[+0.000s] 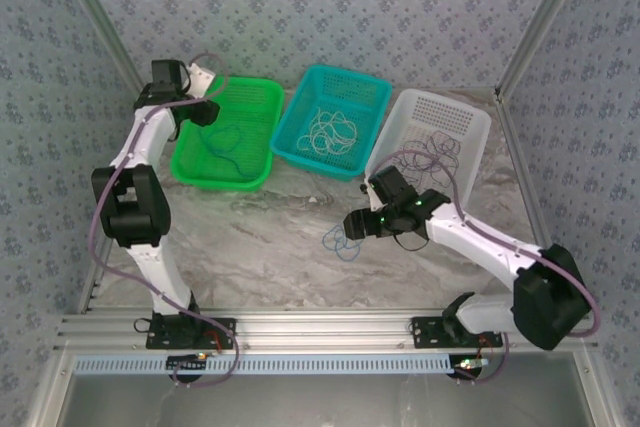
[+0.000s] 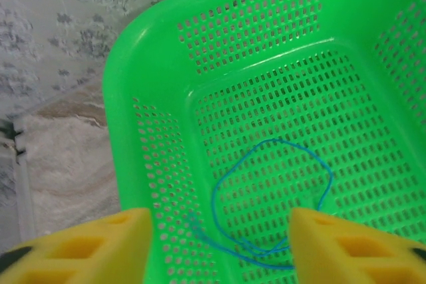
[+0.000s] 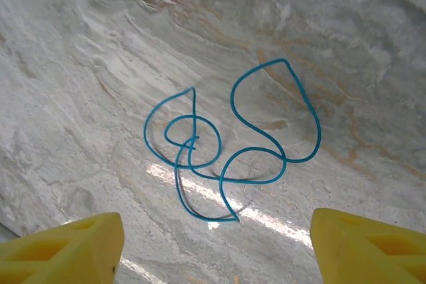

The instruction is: Untangle the cables

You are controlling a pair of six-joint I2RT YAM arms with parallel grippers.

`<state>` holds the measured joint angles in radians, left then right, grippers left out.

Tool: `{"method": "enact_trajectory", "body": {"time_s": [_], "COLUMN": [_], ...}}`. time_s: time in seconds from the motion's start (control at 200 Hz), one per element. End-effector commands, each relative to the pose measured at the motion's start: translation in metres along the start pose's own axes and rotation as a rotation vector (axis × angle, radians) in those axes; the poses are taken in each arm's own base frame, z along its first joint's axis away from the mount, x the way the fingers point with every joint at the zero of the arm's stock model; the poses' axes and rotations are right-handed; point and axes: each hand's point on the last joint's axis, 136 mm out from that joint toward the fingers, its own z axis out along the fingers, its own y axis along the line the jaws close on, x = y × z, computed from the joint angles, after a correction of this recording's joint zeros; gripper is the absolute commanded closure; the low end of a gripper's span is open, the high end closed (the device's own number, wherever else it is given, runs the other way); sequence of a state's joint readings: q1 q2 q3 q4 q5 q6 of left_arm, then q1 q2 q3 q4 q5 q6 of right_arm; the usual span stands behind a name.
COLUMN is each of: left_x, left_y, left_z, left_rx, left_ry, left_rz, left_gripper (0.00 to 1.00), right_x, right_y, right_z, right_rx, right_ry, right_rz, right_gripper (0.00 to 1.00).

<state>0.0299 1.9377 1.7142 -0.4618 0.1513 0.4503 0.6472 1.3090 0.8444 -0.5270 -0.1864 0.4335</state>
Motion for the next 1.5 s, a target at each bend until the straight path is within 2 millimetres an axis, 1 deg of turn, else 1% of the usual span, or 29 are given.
{"method": "enact_trajectory", "body": {"time_s": [0.0, 0.02, 0.06, 0.12, 0.175, 0.2, 0.315, 0.43, 0.495, 0.605, 0.67, 0.73, 0.77, 0.854, 0.934, 0.969, 1.004, 1.044, 1.079, 1.149, 1.209, 1.319, 1.399, 1.494], "left_x": [-0.023, -0.026, -0.032, -0.043, -0.054, -0.058, -0.075, -0.083, -0.082, -0.077, -0.074, -0.069, -0.066, -0.059, -0.051, -0.047, -0.044, -0.04, -0.037, -0.033, -0.03, -0.03, -0.035, -0.044], "left_y": [-0.003, -0.004, -0.008, -0.015, -0.022, -0.025, -0.037, -0.054, -0.068, -0.088, -0.094, -0.099, -0.103, -0.11, -0.113, -0.113, -0.114, -0.115, -0.117, -0.123, -0.133, -0.161, -0.184, -0.219], "left_z": [-0.017, -0.02, -0.026, -0.038, -0.051, -0.056, -0.087, -0.118, -0.134, -0.152, -0.159, -0.164, -0.166, -0.171, -0.175, -0.177, -0.178, -0.18, -0.181, -0.183, -0.186, -0.193, -0.199, -0.209], "left_rx": [-0.023, -0.027, -0.032, -0.029, -0.02, -0.015, 0.021, 0.103, 0.142, 0.144, 0.138, 0.156, 0.162, 0.171, 0.172, 0.169, 0.168, 0.171, 0.174, 0.198, 0.223, 0.275, 0.337, 0.466], "left_ry": [-0.067, -0.079, -0.105, -0.154, -0.206, -0.23, -0.344, -0.444, -0.478, -0.488, -0.49, -0.493, -0.492, -0.493, -0.489, -0.488, -0.486, -0.486, -0.485, -0.48, -0.473, -0.477, -0.495, -0.536], "left_rz": [0.009, 0.01, 0.012, -0.001, -0.015, -0.027, -0.106, -0.189, -0.206, -0.193, -0.215, -0.243, -0.254, -0.275, -0.299, -0.31, -0.32, -0.33, -0.334, -0.323, -0.294, -0.208, -0.163, -0.128], "left_gripper": [0.27, 0.23, 0.17, 0.11, 0.02, 0.01, 0.01, 0.0, 0.01, 0.01, 0.01, 0.01, 0.01, 0.01, 0.0, 0.01, 0.01, 0.01, 0.01, 0.01, 0.01, 0.01, 0.0, 0.01], "right_x": [0.003, 0.004, 0.005, 0.005, 0.006, 0.006, 0.012, 0.02, 0.021, 0.023, 0.025, 0.03, 0.032, 0.036, 0.037, 0.036, 0.034, 0.032, 0.028, 0.019, 0.01, -0.003, -0.012, -0.024], "right_y": [-0.005, -0.005, -0.007, -0.011, -0.014, -0.015, -0.018, -0.022, -0.02, -0.01, -0.005, -0.004, -0.005, -0.01, -0.009, -0.008, -0.006, -0.001, 0.005, 0.022, 0.033, 0.044, 0.058, 0.067], "right_z": [0.007, 0.009, 0.014, 0.019, 0.023, 0.025, 0.032, 0.04, 0.042, 0.041, 0.042, 0.045, 0.048, 0.054, 0.058, 0.058, 0.056, 0.052, 0.046, 0.028, 0.006, -0.037, -0.072, -0.104], "right_rx": [0.042, 0.043, 0.049, 0.064, 0.077, 0.079, 0.088, 0.089, 0.075, 0.048, 0.029, 0.021, 0.027, 0.043, 0.035, 0.031, 0.025, 0.005, -0.022, -0.099, -0.145, -0.193, -0.239, -0.248], "right_ry": [0.048, 0.053, 0.06, 0.061, 0.061, 0.061, 0.077, 0.085, 0.084, 0.083, 0.088, 0.101, 0.109, 0.12, 0.124, 0.123, 0.121, 0.111, 0.089, 0.03, -0.044, -0.162, -0.229, -0.271], "right_rz": [0.048, 0.052, 0.06, 0.071, 0.08, 0.081, 0.088, 0.103, 0.104, 0.077, 0.063, 0.06, 0.06, 0.058, 0.054, 0.052, 0.047, 0.032, 0.014, -0.029, -0.056, -0.112, -0.176, -0.225], "right_gripper": [0.28, 0.28, 0.29, 0.29, 0.31, 0.31, 0.34, 0.39, 0.41, 0.4, 0.4, 0.41, 0.43, 0.53, 0.65, 0.72, 0.81, 0.9, 0.94, 0.98, 1.0, 1.0, 1.0, 1.0]}}
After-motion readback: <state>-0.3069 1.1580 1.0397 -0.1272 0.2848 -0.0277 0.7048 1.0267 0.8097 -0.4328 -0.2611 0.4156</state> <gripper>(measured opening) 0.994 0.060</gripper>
